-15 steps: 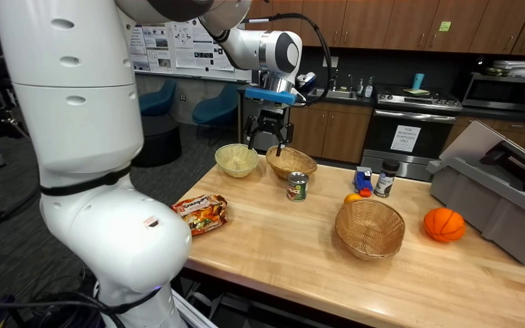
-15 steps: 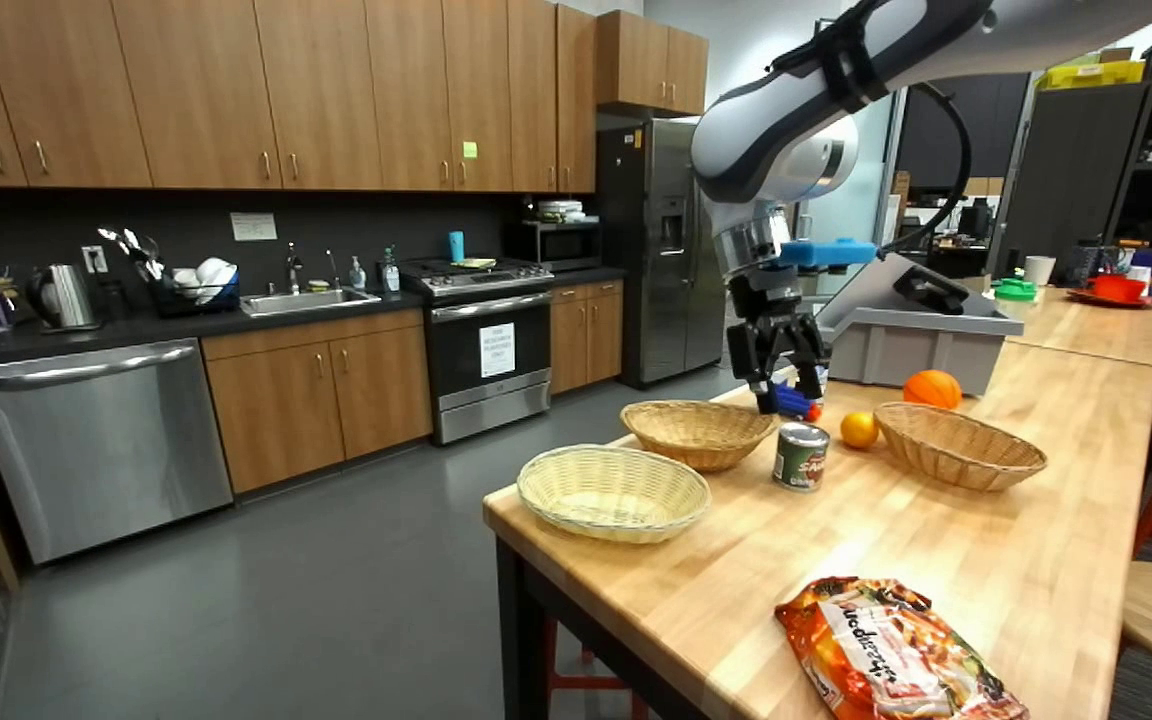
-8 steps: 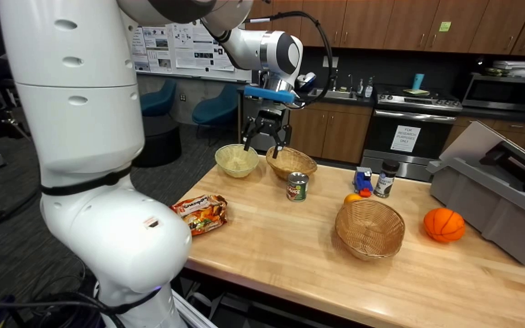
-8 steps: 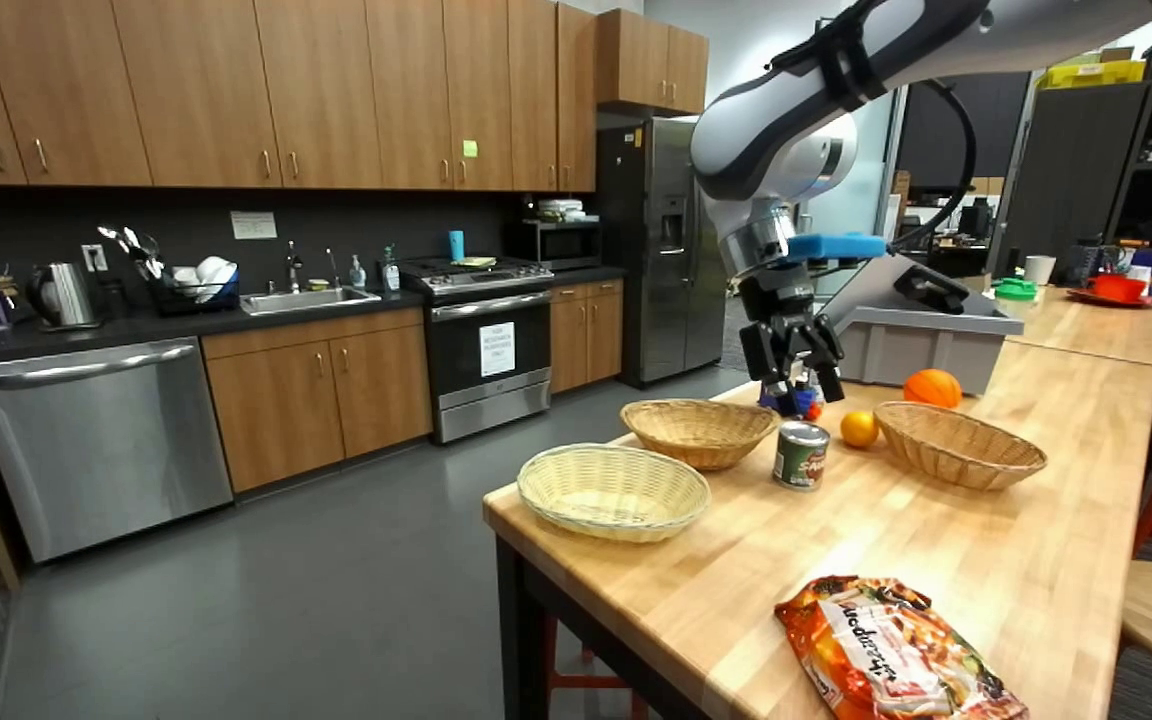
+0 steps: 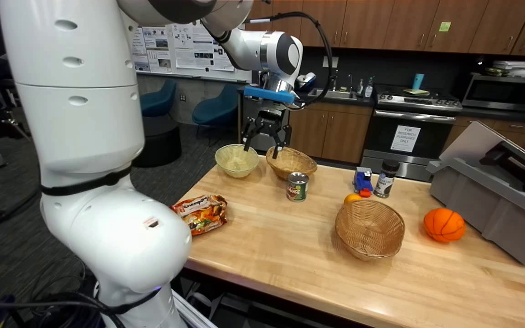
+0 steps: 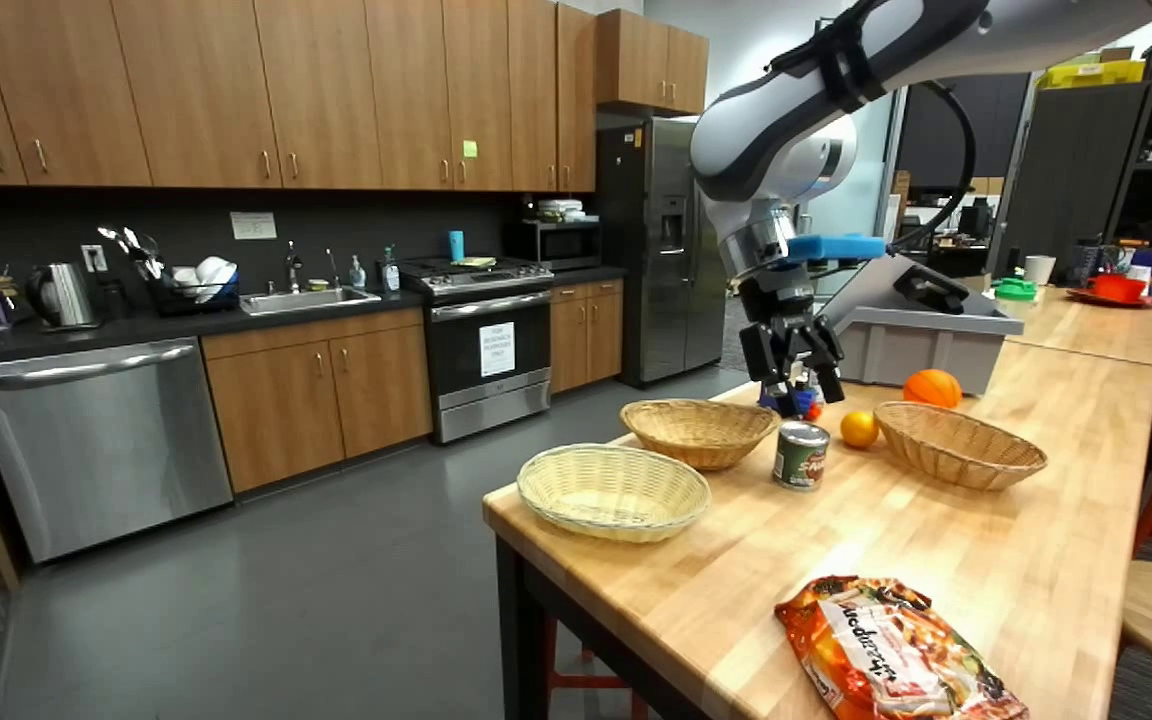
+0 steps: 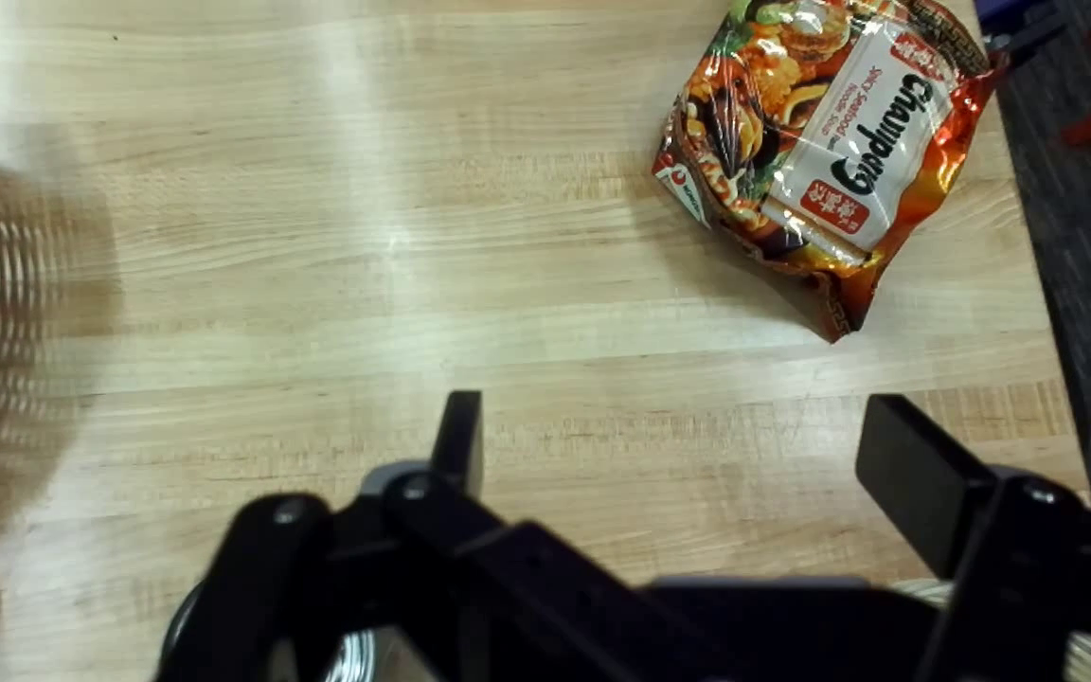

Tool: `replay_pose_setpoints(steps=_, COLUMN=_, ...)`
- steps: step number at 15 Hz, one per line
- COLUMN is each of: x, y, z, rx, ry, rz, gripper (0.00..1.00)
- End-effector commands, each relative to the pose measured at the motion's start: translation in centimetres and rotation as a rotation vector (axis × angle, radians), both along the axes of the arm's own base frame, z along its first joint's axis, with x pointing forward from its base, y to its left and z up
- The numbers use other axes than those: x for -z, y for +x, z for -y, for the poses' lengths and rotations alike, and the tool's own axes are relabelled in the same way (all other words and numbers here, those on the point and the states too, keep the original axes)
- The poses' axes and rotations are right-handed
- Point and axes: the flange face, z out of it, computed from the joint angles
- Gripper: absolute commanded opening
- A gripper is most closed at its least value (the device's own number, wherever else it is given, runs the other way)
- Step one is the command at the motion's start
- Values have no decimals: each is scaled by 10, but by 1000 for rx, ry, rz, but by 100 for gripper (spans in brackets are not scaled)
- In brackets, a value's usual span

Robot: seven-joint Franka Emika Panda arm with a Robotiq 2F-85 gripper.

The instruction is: Put the green can in the dark brown basket at the top

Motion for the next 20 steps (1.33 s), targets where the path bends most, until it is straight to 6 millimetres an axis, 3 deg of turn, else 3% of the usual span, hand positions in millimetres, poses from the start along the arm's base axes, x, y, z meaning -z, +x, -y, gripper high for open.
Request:
replay_pose_setpoints(steps=1, x=-1, y=0, z=0, rx=0, ry=0, rz=-1, gripper=100)
replay_pose_setpoints(steps=11, x=5, y=1, z=2, rx=2, ry=17, rz=-5, gripper=100)
replay_pose_setpoints(steps=15, x=24, y=5, z=13, rx=26, ry=16, rz=-13, gripper=100)
replay_pose_setpoints(steps=20, x=60, y=16, z=49, rx=97, ry=-7, rz=1, gripper=100)
